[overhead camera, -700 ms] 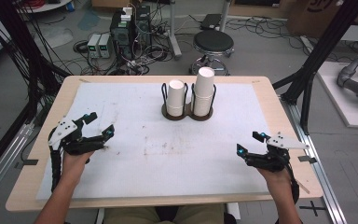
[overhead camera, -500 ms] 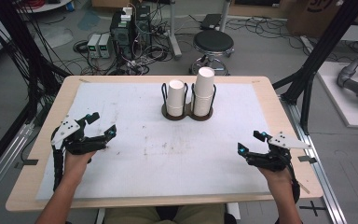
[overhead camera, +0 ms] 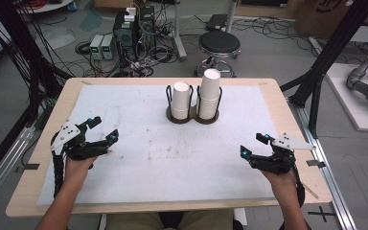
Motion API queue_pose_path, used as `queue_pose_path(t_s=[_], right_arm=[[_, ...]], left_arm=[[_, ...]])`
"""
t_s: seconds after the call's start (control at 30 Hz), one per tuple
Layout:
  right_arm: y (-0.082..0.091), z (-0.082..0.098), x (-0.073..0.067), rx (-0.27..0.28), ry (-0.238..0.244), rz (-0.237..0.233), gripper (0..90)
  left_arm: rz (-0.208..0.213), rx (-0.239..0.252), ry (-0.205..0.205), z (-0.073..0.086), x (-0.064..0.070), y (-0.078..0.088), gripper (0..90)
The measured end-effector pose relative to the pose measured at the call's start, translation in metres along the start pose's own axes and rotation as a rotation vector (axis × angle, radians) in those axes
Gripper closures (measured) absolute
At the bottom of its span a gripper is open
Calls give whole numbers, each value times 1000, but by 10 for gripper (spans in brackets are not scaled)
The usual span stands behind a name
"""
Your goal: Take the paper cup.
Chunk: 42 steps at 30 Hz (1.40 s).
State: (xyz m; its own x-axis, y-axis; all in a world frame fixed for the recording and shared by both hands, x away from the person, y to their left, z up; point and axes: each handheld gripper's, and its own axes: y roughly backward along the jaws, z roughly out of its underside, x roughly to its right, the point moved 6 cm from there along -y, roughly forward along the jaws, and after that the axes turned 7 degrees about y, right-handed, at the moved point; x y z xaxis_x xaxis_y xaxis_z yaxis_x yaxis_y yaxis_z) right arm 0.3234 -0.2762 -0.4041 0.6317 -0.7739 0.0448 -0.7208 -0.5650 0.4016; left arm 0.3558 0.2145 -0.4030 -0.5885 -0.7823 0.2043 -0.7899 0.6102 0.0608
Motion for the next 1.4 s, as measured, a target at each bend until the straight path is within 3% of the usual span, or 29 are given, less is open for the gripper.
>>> queue_pose_path(t_s=[0.2,0.6,0.9,1.07,1.23,1.4], right_arm=[[-18,-23,-2,9,30,-35,192],[-72,-81,17,-52,84,-64,186],[-103,-116,36,-54,34,-64,190],[-121,-136,44,-55,43,-54,190],[-140,-147,51,-89,27,-54,190],[-155,-157,55,-113,42,-37,191]], left_arm=[[12,-14,-1,3,2,-4,136],[17,-20,6,4,1,-4,140],[26,-25,11,6,3,-6,144],[26,-24,18,6,2,-6,144],[32,-22,25,6,2,-6,144],[33,-26,28,7,1,-6,146]])
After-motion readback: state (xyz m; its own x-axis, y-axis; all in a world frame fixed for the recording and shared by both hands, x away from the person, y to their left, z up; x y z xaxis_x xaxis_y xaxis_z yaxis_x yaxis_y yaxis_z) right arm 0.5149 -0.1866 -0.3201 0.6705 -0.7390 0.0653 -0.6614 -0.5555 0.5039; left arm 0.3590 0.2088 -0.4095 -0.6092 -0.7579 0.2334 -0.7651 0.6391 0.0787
